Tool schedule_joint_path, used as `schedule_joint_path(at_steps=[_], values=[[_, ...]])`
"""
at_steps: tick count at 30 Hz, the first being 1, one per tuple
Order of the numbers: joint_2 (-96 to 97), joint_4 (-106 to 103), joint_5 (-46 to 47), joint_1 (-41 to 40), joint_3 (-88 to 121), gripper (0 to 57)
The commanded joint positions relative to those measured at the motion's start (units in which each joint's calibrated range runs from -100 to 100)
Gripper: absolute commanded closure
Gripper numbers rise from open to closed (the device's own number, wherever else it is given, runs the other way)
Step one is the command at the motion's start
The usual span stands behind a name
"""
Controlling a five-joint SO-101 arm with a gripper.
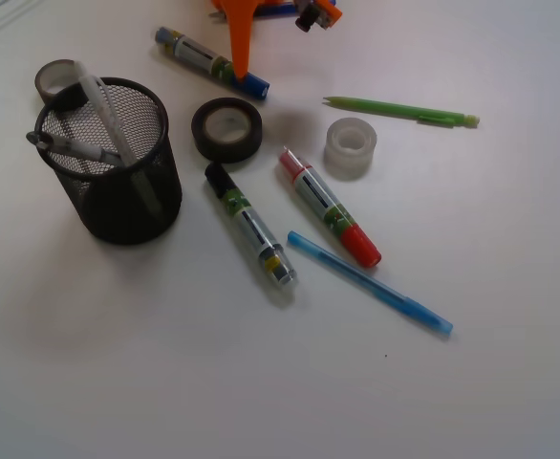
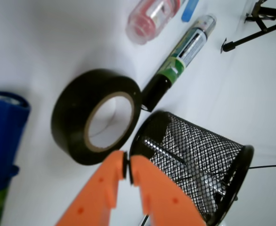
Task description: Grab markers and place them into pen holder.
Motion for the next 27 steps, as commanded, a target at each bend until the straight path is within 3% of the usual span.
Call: schedule_joint_path(at_steps=[1, 5, 17, 21, 27], values=[[-0.9, 6.8, -0.7, -0.2, -6.3, 34.6], [-0.9, 7.0, -0.7, -0.2, -6.3, 31.2], [-0.1, 10.2, -4.7, 2.6, -7.7, 31.2], [0.1, 21.5, -7.9, 7.3, -14.2, 31.2], [11.4, 23.4, -11.6, 7.3, -26.4, 31.2]])
